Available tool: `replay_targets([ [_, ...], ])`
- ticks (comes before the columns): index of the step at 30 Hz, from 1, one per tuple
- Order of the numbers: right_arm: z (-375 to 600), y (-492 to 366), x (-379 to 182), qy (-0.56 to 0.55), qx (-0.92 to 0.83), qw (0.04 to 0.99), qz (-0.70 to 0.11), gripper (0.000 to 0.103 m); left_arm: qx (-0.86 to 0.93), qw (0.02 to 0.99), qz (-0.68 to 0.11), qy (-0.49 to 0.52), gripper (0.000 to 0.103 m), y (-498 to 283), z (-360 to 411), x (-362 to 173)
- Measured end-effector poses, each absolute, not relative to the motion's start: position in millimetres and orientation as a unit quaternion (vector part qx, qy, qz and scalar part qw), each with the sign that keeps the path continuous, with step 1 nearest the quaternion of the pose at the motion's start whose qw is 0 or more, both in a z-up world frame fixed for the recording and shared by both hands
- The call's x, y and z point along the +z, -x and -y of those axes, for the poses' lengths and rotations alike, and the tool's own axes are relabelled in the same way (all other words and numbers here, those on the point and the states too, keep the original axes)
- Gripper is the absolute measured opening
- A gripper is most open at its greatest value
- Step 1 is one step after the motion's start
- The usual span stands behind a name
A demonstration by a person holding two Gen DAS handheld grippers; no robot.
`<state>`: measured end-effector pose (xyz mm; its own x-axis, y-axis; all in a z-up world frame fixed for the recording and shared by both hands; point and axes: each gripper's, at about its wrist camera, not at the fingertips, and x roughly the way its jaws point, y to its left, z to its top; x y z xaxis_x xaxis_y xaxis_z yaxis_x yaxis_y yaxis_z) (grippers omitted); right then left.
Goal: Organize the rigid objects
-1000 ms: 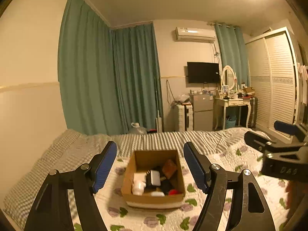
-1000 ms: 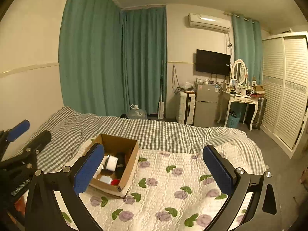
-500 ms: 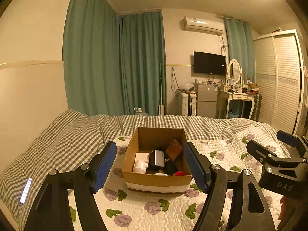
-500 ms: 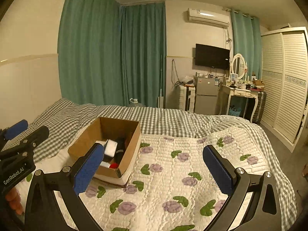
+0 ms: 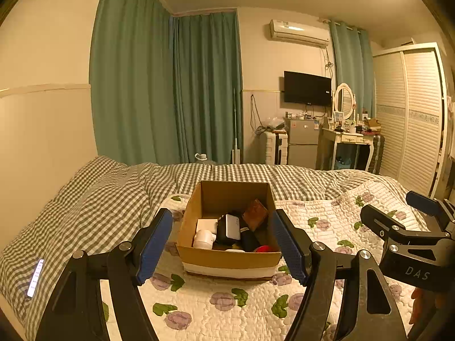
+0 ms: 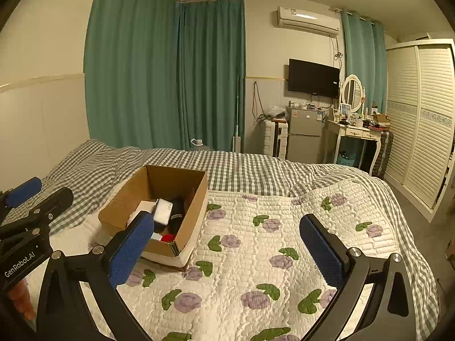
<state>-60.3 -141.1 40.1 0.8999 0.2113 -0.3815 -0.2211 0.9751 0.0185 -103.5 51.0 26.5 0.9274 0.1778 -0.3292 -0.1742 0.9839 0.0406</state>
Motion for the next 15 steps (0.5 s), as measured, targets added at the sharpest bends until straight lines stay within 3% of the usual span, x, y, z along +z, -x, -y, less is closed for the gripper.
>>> replay_targets([
  [15, 140.0, 57.8, 37.2, 0.013, 0.112, 0.973, -0.200, 0.103, 0.085, 0.980, -0.179, 0.005, 0.075, 103.0, -47.9, 24.7],
])
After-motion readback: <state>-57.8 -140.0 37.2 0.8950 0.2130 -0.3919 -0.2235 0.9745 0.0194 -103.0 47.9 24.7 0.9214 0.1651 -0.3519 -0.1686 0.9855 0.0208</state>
